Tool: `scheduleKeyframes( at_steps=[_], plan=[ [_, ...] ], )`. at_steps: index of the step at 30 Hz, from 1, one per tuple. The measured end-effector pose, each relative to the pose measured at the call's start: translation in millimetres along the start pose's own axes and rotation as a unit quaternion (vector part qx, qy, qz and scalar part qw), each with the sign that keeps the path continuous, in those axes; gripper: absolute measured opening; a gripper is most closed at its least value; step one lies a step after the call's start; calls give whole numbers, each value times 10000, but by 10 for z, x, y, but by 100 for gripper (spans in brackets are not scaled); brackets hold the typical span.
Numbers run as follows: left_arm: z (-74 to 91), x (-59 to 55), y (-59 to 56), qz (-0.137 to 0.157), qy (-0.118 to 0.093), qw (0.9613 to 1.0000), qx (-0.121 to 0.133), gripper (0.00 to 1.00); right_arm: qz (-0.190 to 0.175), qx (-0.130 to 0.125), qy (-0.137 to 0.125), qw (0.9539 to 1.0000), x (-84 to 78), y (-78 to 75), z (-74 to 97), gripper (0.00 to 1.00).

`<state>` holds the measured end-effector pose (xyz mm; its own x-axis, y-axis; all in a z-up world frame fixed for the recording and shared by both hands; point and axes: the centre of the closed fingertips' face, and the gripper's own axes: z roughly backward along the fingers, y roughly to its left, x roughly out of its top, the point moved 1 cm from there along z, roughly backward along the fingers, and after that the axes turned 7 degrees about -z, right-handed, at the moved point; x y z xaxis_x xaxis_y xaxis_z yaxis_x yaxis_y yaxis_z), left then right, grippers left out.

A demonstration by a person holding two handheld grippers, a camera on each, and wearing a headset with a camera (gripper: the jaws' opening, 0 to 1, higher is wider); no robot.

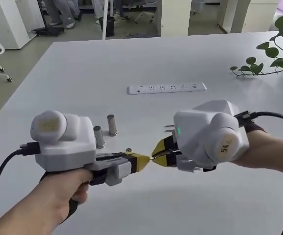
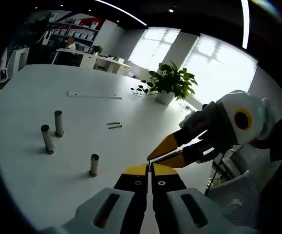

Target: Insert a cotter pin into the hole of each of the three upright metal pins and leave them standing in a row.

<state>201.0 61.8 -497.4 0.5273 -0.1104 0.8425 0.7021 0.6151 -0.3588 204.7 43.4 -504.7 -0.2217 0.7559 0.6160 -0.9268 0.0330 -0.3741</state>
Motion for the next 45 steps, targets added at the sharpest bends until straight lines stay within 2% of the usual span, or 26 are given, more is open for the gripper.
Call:
scheduleKeyframes(
  at_steps=[6, 8, 14, 21, 26, 29, 31, 32, 34, 38, 42, 44, 45],
  plan=[
    [15, -7, -20, -196, 11, 9998, -36, 0, -338, 86, -108, 9993, -20, -6, 12, 0],
    [20, -15, -29, -271, 33, 9996, -51, 0, -520, 185, -131, 9984, -33, 11, 16, 0],
    [40, -31, -32, -618, 103, 9980, -126, 0, -801, 325, -193, 9961, -77, 26, 42, 4],
    [41, -60, -122, -1013, 164, 9940, -388, 0, -1198, 672, -337, 9899, -100, 103, 67, 6],
    [38, -119, -177, -1345, 283, 9890, -539, 0, -1468, 1030, -377, 9831, -128, 178, 99, 10],
    [41, -168, -216, -1510, 372, 9858, -634, 0, -1839, 1353, -490, 9724, -124, 249, 135, 10],
    [43, -191, -231, -1661, 404, 9827, -710, 0, -2066, 1514, -444, 9656, -153, 284, 156, 11],
    [42, -197, -240, -1693, 405, 9818, -760, 0, -2084, 1492, -451, 9655, -158, 273, 153, 12],
    [40, -209, -252, -1717, 419, 9807, -836, 0, -2226, 1671, -465, 9594, -174, 322, 165, 12],
    [33, -232, -285, -1898, 444, 9759, -976, 0, -2465, 1799, -540, 9508, -192, 362, 163, 13],
    [31, -252, -315, -1924, 461, 9738, -1121, 0, -2717, 2045, -703, 9378, -148, 420, 202, 12],
    [29, -267, -327, -1934, 466, 9728, -1185, 0, -2826, 2215, -702, 9307, -144, 464, 224, 12],
    [28, -279, -337, -1946, 481, 9719, -1230, 0, -2805, 2225, -713, 9310, -144, 467, 227, 11]
  ],
)
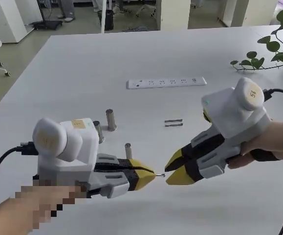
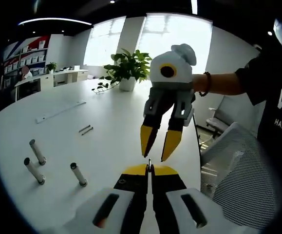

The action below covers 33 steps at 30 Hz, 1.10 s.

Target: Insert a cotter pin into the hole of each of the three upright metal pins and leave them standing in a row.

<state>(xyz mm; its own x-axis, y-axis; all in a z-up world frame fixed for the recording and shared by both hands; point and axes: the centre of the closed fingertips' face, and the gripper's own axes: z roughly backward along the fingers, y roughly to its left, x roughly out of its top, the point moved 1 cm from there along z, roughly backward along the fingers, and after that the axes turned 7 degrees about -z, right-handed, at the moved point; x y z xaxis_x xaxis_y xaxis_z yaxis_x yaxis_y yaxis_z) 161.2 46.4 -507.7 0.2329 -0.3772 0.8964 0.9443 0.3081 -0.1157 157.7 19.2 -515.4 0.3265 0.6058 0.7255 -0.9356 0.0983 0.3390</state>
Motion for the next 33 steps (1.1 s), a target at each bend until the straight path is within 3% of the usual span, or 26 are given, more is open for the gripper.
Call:
scheduleKeyframes(
  at_steps=[14, 29, 33],
  plan=[
    [9, 2, -163, -96, -87, 9989, -449, 0, -151, 471, 31, 9988, -91, 123, -28, 9],
    [52, 19, -244, -177, -186, 9974, -675, 0, -210, 872, -112, 9959, -24, 251, -86, 0],
    [52, 19, -252, -209, -184, 9973, -679, 0, -45, 890, -100, 9960, -27, 270, -86, 0]
  ],
)
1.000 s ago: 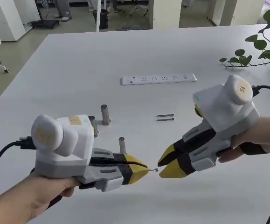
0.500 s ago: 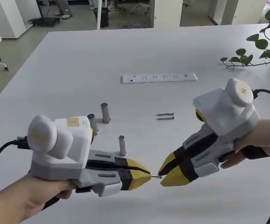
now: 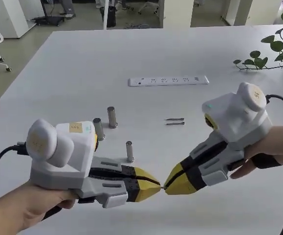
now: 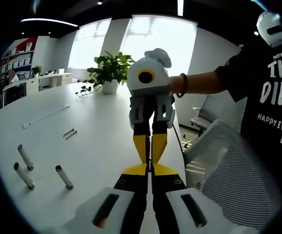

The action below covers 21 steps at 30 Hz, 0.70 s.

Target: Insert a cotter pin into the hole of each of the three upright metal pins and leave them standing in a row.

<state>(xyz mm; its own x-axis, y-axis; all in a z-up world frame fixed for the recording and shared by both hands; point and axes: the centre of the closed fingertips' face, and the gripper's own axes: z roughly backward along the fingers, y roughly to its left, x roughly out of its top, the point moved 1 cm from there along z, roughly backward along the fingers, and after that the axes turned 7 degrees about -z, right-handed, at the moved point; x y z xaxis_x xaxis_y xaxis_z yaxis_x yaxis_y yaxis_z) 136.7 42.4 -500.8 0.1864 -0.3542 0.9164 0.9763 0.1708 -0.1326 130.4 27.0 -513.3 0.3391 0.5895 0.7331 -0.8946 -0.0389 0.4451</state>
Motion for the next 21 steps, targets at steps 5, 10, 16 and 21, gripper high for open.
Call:
scheduleKeyframes(
  at_steps=[5, 10, 16, 21],
  plan=[
    [-6, -5, 13, -36, 15, 10000, 25, 0, 292, -61, 145, 9995, -1, -5, 4, 0],
    [-12, -15, 55, -74, 47, 9999, 127, 0, 528, -248, 359, 9977, 13, -62, 4, 0],
    [17, 12, 178, -204, 1, 9986, 481, 1, 731, -586, 636, 9936, -1, -217, 38, 0],
    [70, 22, 270, -226, -70, 9973, 698, 5, 617, -629, 676, 9938, 15, -248, 47, 0]
  ],
)
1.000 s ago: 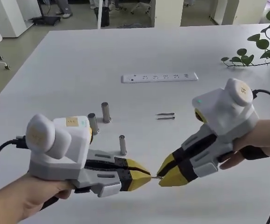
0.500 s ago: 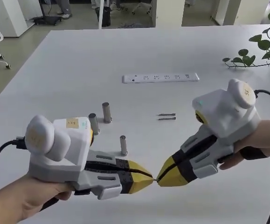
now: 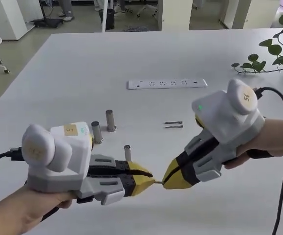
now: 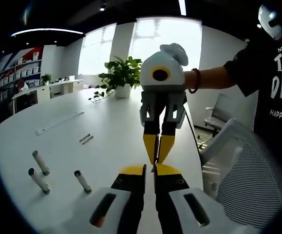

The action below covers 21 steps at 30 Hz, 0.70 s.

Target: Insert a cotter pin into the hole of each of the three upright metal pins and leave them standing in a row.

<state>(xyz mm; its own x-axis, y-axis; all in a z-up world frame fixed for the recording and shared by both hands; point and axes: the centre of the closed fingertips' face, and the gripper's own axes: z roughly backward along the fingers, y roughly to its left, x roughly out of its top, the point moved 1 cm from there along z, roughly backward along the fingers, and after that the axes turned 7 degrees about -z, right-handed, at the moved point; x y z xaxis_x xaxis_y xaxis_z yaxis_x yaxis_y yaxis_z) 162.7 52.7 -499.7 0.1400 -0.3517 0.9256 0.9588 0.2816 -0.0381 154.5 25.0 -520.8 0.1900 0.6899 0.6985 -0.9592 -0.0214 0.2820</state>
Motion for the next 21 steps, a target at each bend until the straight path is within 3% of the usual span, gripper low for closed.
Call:
scheduleKeyframes(
  at_steps=[6, 9, 10, 13, 17, 21],
  plan=[
    [53, -38, 160, -15, -20, 9990, 449, 12, -177, -256, 80, 9995, 18, -121, 26, 0],
    [88, -63, 266, 29, -44, 9971, 763, 12, -216, -342, 94, 9991, 21, -176, 40, 0],
    [112, -89, 334, 40, -39, 9955, 950, 12, -215, -441, 109, 9987, 24, -220, 41, 0],
    [148, -126, 421, 109, -55, 9930, 1175, 13, -232, -682, 193, 9972, 44, -325, 27, 0],
    [186, -218, 560, 80, 56, 9886, 1501, 15, -274, -911, 309, 9950, 39, -466, 16, 0],
    [190, -317, 651, 45, 187, 9859, 1663, 17, -272, -1034, 451, 9932, 7, -562, -14, 0]
  ],
)
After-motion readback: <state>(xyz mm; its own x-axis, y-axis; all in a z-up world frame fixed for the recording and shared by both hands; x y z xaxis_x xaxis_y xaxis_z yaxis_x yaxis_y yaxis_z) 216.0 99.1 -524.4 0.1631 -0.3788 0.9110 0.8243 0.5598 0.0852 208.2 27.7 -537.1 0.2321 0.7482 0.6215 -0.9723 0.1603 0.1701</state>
